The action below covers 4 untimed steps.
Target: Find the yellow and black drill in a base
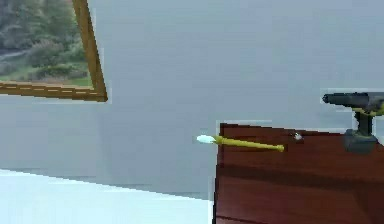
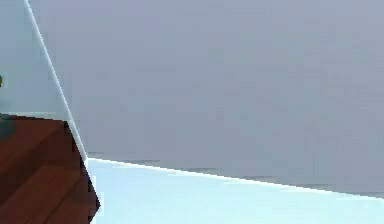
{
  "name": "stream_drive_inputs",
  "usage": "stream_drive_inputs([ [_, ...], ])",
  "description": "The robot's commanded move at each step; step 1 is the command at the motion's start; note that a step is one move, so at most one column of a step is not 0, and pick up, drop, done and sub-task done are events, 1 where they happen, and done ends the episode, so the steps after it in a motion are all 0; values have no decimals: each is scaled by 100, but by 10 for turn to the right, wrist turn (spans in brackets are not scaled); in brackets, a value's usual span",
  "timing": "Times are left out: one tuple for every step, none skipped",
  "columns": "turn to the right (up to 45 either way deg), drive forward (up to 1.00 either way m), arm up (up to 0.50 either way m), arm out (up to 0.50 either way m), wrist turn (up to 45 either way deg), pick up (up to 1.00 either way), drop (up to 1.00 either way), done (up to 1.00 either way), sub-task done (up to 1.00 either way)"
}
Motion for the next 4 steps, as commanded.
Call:
stream_drive_inputs([
  [-120, 0, 0, 0, 0, 0, 0, 0, 0],
  [0, 20, 0, 0, 0, 0, 0, 0, 0],
  [450, 0, 0, 0, 0, 0, 0, 0, 0],
  [150, 0, 0, 0, 0, 0, 0, 0, 0],
])
